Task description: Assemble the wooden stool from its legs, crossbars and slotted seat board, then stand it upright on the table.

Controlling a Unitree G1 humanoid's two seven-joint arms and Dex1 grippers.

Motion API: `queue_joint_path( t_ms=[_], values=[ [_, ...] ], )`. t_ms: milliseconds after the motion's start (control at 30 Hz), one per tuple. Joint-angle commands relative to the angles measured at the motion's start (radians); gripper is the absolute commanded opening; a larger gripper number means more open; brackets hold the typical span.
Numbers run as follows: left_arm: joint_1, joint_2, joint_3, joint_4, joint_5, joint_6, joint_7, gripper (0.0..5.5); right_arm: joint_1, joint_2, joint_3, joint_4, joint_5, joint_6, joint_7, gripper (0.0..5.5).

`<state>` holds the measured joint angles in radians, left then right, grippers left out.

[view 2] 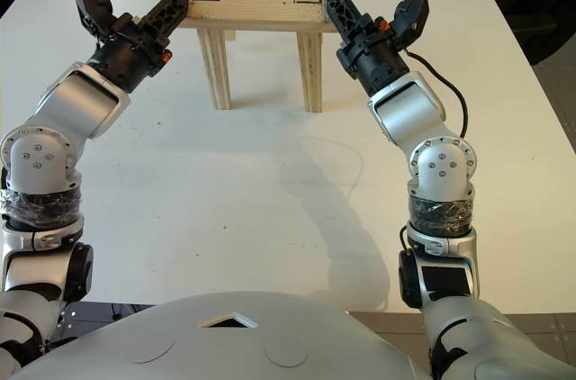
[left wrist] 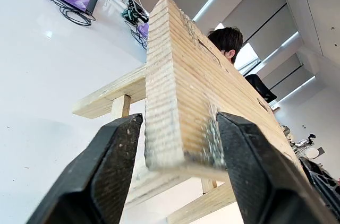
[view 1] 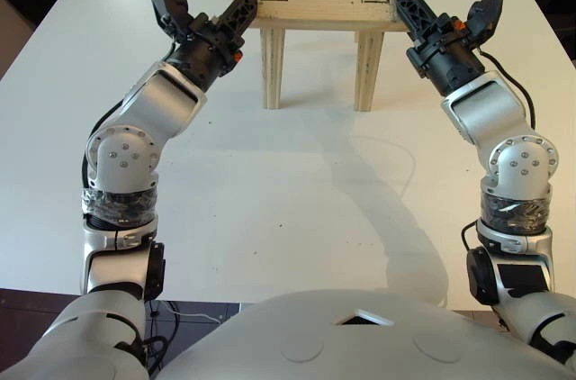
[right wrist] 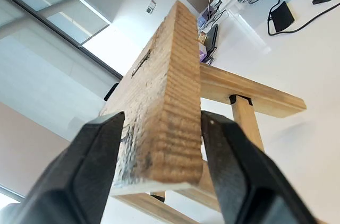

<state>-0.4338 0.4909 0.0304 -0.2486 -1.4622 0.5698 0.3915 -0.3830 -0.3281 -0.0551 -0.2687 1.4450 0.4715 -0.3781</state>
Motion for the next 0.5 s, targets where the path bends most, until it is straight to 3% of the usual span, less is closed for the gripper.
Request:
queue_joint_path(
  t_ms=[33,67,167,333,500],
  values=[
    [-0.006,-0.027,0.017,0.053,0.065,0.061,0.016,3.3,-0.039,0.043,-0.042,-0.001,-0.048,0.0,0.007,2.91],
    [-0.007,-0.032,0.032,0.054,0.071,0.065,0.008,3.54,-0.042,0.051,-0.052,-0.001,-0.062,-0.006,0.011,2.91],
    [0.01,-0.019,0.075,0.021,0.134,0.057,-0.061,3.54,-0.054,0.072,-0.087,-0.002,-0.112,-0.026,0.033,2.91],
    [0.158,0.048,0.049,-0.091,0.393,0.014,-0.25,3.54,-0.012,0.036,-0.141,0.059,-0.288,-0.057,0.09,2.91],
    [0.356,0.046,-0.089,-0.046,0.856,-0.227,-0.369,3.54,0.092,-0.01,-0.086,0.155,-0.711,-0.215,0.176,2.91]
  ],
)
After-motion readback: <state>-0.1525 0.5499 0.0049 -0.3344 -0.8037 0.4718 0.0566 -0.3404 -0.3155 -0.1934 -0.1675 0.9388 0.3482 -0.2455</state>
